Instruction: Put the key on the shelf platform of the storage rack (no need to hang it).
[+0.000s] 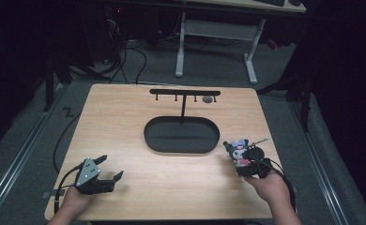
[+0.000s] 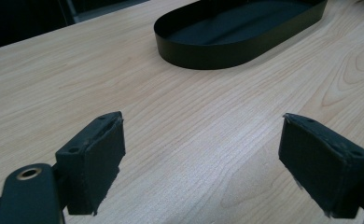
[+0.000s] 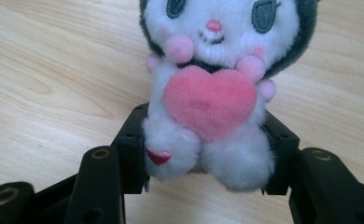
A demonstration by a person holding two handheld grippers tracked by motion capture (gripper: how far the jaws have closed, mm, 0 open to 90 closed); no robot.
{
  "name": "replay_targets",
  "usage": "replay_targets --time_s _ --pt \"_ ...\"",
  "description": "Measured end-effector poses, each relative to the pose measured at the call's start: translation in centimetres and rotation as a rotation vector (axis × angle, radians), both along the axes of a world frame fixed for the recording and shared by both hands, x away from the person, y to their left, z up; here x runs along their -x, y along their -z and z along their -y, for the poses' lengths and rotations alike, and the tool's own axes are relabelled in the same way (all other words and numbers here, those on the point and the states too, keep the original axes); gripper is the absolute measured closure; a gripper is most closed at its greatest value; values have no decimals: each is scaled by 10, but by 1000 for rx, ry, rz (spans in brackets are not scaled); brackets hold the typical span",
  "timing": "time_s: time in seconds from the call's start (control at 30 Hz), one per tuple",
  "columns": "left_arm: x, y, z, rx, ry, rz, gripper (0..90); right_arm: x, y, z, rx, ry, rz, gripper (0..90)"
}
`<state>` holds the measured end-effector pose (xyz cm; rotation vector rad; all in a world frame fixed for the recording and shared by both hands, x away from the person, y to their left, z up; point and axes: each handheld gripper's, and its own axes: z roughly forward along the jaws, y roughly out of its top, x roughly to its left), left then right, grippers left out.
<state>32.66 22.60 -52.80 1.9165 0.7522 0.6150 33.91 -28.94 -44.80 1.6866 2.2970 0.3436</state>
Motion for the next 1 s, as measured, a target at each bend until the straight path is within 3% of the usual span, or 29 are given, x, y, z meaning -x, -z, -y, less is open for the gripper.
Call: replay_targets --time_s 0.43,1.0 --pt "0 0 0 1 1 -2 155 -9 -21 -20 -6 -34 49 475" --pt "0 0 0 5 1 -2 155 -34 -24 -56 1 -88 65 475"
